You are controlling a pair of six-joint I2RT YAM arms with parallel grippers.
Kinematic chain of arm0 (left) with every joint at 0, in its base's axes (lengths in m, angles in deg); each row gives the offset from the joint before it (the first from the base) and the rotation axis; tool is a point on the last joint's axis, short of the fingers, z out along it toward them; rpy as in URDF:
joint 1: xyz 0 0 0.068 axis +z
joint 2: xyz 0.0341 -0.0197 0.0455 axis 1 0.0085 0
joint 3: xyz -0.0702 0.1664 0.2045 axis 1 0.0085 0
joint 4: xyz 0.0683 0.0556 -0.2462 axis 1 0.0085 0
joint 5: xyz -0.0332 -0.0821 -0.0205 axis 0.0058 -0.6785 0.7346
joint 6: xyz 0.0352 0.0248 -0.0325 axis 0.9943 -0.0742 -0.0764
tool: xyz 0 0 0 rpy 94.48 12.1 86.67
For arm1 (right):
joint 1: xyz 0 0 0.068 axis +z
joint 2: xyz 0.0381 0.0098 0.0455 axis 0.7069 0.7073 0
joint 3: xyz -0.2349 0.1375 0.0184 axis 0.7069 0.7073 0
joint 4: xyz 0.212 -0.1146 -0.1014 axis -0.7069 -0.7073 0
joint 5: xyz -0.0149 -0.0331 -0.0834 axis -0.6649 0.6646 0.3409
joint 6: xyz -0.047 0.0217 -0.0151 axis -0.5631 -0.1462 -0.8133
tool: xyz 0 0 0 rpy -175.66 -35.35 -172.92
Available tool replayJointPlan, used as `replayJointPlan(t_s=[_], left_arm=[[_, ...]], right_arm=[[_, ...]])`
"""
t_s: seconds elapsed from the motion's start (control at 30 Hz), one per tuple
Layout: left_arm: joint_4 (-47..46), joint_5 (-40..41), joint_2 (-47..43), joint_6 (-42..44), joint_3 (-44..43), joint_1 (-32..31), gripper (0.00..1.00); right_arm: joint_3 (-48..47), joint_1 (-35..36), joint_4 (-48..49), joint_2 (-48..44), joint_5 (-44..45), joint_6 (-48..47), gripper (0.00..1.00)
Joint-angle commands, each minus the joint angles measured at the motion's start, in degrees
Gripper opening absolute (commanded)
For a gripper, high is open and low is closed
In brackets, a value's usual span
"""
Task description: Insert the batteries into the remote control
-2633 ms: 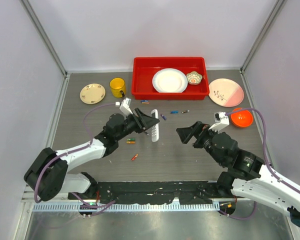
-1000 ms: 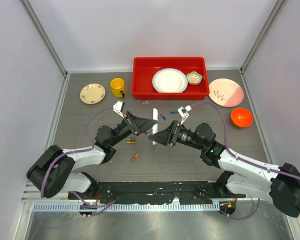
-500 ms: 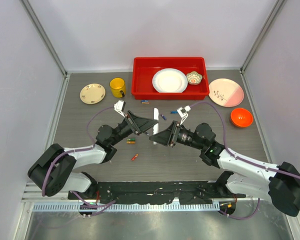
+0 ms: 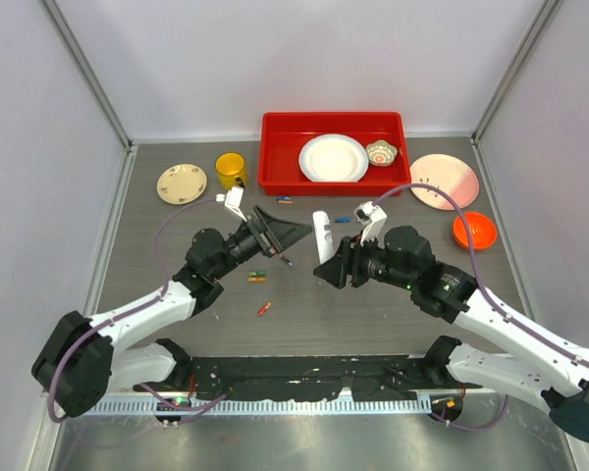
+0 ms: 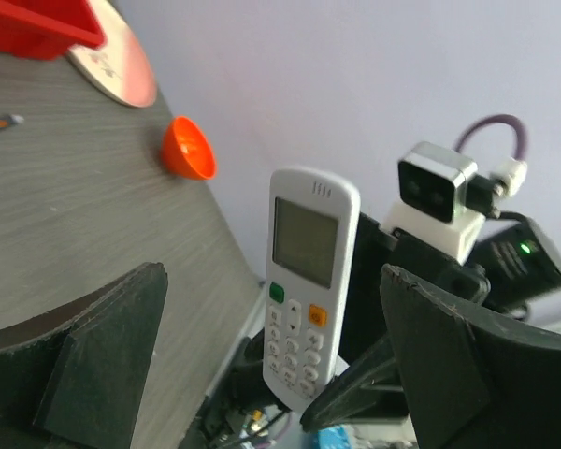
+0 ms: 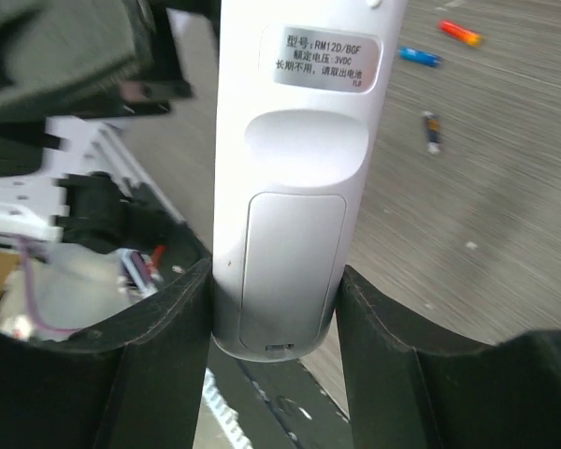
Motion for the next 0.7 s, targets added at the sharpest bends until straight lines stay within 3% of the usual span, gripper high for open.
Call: replayJointPlan(t_s=[0.0, 0.2, 0.67], left_arm=[[27.99, 9.39, -4.31, 12.92, -8.93, -2.42, 1.0], [38.06, 22.57, -3.88, 20.32, -15.8, -10.07, 1.0], [38.08, 25.49, 2.54, 19.44, -18.26, -14.56, 0.98]], right_arm=[[-8.19, 3.17, -18.29, 3.45, 17.22, -9.83, 0.01], [-11.37, 7.22, -21.64, 6.97, 25.8, -8.52, 0.01], [-9.88, 8.54, -19.36, 7.06, 26.24, -5.61, 0.01]])
